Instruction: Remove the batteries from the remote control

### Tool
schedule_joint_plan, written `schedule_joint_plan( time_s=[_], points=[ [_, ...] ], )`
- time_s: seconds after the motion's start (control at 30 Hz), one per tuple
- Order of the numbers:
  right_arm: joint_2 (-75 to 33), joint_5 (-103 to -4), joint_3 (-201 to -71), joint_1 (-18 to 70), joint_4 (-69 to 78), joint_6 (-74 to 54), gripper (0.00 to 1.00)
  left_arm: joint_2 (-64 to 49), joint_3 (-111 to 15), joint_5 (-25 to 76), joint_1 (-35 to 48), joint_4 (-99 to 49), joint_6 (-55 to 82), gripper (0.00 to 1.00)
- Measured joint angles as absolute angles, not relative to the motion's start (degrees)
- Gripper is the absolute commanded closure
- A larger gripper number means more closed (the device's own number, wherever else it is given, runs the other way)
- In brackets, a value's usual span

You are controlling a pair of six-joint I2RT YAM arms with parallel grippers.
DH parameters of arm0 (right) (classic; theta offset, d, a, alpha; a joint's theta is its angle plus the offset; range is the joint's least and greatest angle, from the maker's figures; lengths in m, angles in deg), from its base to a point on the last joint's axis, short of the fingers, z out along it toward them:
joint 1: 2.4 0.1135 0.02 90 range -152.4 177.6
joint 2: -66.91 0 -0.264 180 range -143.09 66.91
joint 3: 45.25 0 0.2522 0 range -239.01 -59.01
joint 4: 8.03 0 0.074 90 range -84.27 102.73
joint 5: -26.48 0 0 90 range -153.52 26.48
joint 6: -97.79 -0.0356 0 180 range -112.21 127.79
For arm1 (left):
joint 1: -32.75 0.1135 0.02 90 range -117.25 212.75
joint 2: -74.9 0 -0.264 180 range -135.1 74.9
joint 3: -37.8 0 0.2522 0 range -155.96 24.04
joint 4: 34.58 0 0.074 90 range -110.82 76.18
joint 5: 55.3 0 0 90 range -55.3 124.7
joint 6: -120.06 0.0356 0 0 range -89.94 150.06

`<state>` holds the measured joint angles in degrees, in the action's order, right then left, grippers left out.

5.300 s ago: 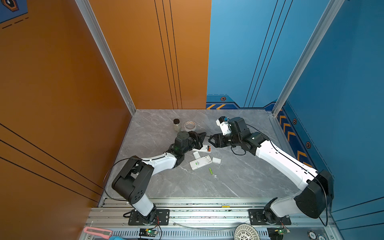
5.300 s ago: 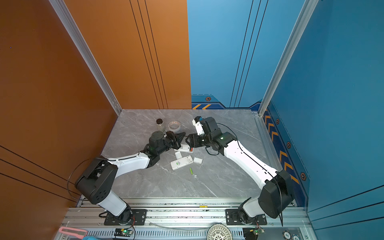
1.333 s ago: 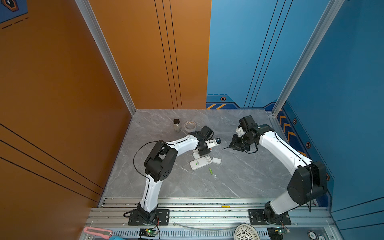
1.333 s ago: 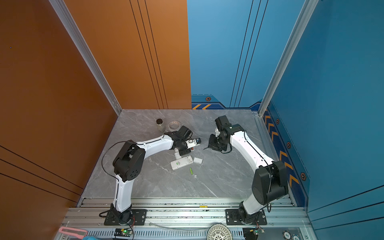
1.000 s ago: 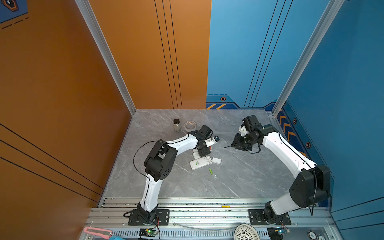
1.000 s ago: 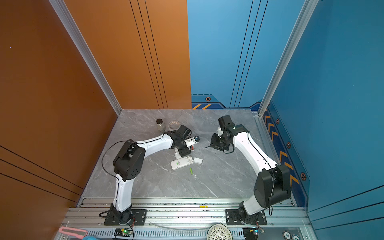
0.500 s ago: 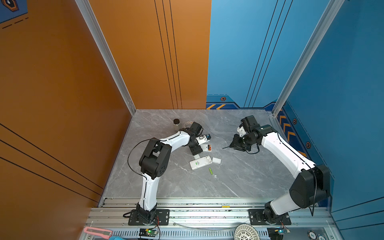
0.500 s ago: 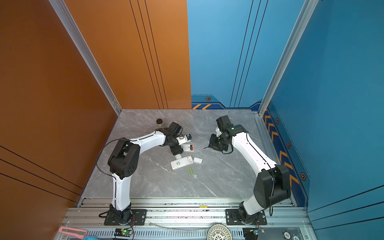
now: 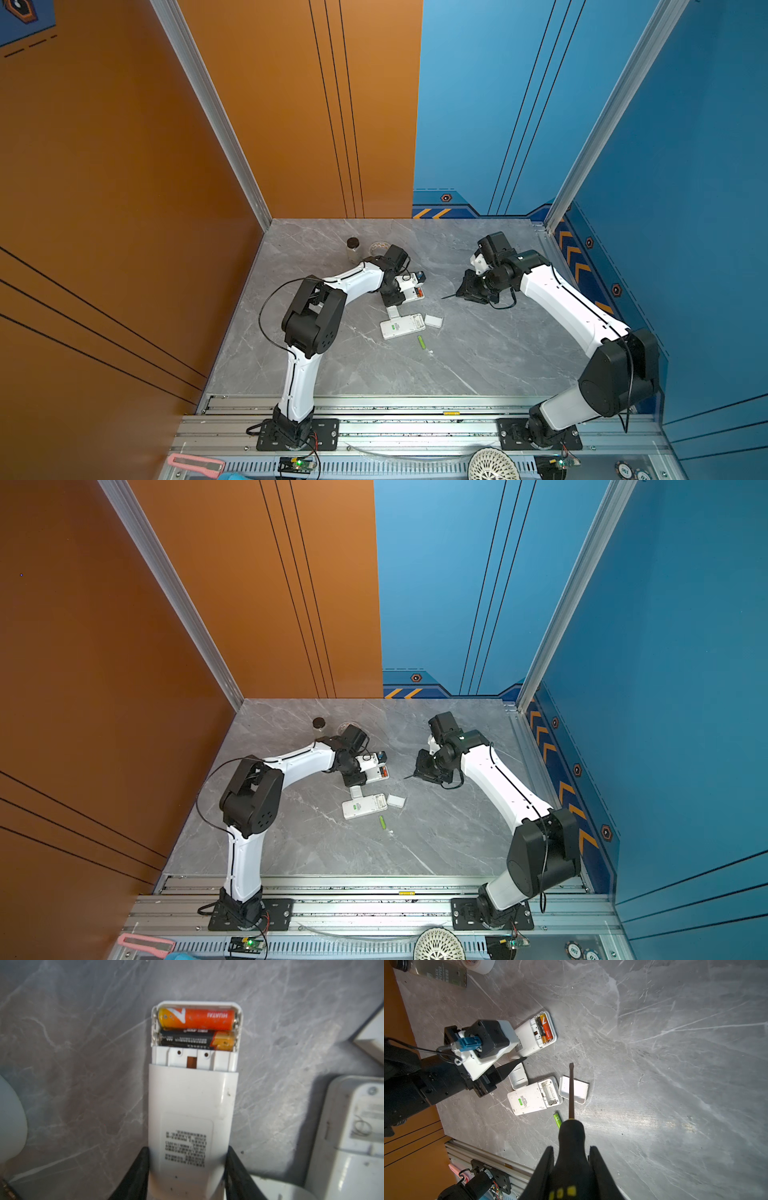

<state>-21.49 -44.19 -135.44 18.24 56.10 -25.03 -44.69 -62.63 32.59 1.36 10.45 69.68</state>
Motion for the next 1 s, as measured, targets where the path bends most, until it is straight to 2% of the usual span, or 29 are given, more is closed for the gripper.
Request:
schedule_joint_plan(
  time_s=[0.3, 0.63, 0.8, 0.9, 1.0],
  points=[
    [-21.93, -44.19, -135.44, 17.48, 56.08, -23.72, 1.00, -45.57, -64.16, 36.13, -1.60, 10.54, 69.04, 0.69],
    [-22.04, -44.12, -135.37, 16.67, 56.28, -20.61, 1.00, -48.19, -69.54, 32.70, -9.77, 9.53, 64.52, 0.71],
    [-23.46, -44.69, -135.37, 16.91, 58.02, -20.02, 1.00, -48.65, -69.50, 32.72, -10.97, 8.66, 62.82, 0.71],
    [-23.83, -45.33, -135.39, 16.97, 58.35, -19.61, 1.00, -48.63, -69.04, 32.74, -10.69, 7.63, 62.44, 0.64],
    [-23.83, -45.35, -135.52, 16.49, 58.66, -19.34, 1.00, -48.54, -68.49, 32.72, -10.25, 6.54, 61.50, 0.46]
  ],
)
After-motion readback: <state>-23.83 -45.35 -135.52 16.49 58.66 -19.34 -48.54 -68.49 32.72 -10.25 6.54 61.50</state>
